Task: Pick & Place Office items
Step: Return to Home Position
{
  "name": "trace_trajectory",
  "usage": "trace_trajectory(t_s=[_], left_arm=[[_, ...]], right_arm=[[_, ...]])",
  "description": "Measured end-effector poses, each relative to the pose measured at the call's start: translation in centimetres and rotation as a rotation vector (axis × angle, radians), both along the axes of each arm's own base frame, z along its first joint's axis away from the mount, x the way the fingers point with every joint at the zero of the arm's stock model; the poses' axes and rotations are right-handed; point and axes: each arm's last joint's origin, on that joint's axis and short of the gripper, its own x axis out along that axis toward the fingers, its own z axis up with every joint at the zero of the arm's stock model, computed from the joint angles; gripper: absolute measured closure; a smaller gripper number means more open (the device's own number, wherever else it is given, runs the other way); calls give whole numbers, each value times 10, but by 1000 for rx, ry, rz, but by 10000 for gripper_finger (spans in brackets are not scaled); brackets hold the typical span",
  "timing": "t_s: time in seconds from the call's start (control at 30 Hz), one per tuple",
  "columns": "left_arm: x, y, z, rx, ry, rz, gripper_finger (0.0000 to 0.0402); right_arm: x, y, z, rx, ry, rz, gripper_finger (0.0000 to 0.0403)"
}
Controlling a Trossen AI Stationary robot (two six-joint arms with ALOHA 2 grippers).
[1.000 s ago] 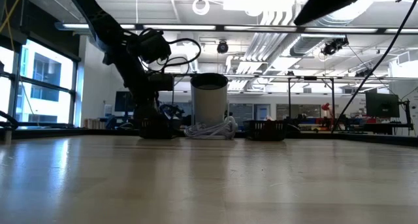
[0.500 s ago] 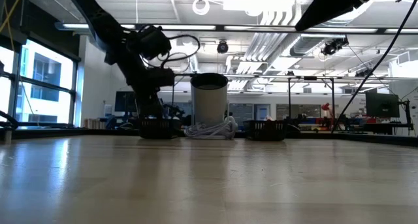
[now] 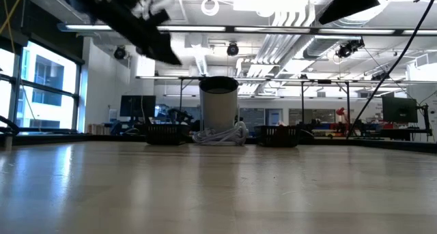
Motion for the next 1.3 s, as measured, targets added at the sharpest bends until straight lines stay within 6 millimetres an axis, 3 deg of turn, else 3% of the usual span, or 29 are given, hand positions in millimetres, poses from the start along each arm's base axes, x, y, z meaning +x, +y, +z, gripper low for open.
trace_trajectory(t_s=[0.17,0.4,0.53,0.83,0.97,1.13,1.3], left_arm=[[-30,-26,36,-126,-209,-287,196],[-60,-62,56,-310,-309,-675,196],[-68,-81,59,-371,-298,-799,196],[-73,-115,55,-394,-222,-903,203],[-73,-130,54,-339,-198,-908,256],[-75,-146,54,-298,-177,-940,377],[-80,-156,56,-288,-178,-996,398]], right_arm=[[-9,1,-1,-2,-1,-11,400],[-20,10,4,-35,-47,32,400],[-35,15,13,-44,-129,65,400],[-68,25,31,-32,-267,178,400],[-77,27,35,-66,-300,217,400],[-83,24,36,-60,-303,223,400],[-88,18,30,-67,-302,226,400]])
